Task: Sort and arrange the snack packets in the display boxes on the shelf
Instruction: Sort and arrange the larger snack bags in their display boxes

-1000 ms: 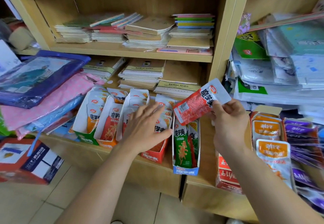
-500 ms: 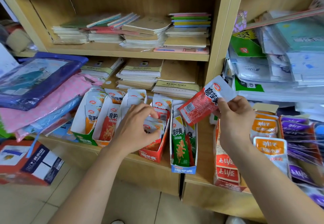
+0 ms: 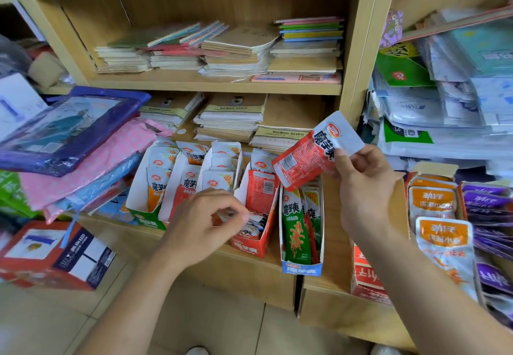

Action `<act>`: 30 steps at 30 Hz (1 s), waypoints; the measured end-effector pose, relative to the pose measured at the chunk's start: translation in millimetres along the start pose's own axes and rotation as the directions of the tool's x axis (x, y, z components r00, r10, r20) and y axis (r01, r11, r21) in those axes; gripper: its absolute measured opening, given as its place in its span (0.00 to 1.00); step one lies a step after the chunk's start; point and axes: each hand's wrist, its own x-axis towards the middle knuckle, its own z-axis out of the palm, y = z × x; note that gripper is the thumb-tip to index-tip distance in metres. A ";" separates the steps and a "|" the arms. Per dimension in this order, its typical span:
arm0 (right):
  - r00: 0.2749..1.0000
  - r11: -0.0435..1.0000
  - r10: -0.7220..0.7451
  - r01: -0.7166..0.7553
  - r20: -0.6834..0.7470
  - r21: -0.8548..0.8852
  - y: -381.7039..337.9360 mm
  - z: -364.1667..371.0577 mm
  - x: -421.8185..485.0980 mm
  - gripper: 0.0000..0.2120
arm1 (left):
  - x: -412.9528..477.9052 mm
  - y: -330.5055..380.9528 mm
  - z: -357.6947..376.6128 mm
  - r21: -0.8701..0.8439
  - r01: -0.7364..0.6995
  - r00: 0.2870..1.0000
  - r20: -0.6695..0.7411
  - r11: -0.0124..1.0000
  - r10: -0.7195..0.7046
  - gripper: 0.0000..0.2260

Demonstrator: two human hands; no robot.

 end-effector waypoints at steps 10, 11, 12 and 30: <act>0.998 0.999 -0.009 0.006 -0.062 -0.046 3.3 -3.3 7.4 0.05 | 91.6 4.6 1.3 0.377 0.148 0.920 0.287 0.914 -0.267 0.26; 0.998 0.999 -0.001 -0.002 -0.066 -0.047 2.8 -4.4 8.9 0.06 | 95.2 2.5 3.4 0.416 0.105 0.897 0.352 0.903 -0.266 0.30; 0.998 0.999 0.005 -0.008 -0.066 -0.044 2.1 -5.3 9.9 0.05 | 96.9 0.6 5.1 0.432 0.080 0.880 0.392 0.898 -0.267 0.34; 0.997 0.997 0.071 -0.072 -0.005 -0.029 -4.2 -8.8 9.5 0.09 | 82.2 -0.7 13.3 0.396 0.095 0.995 -0.029 0.913 -0.091 0.03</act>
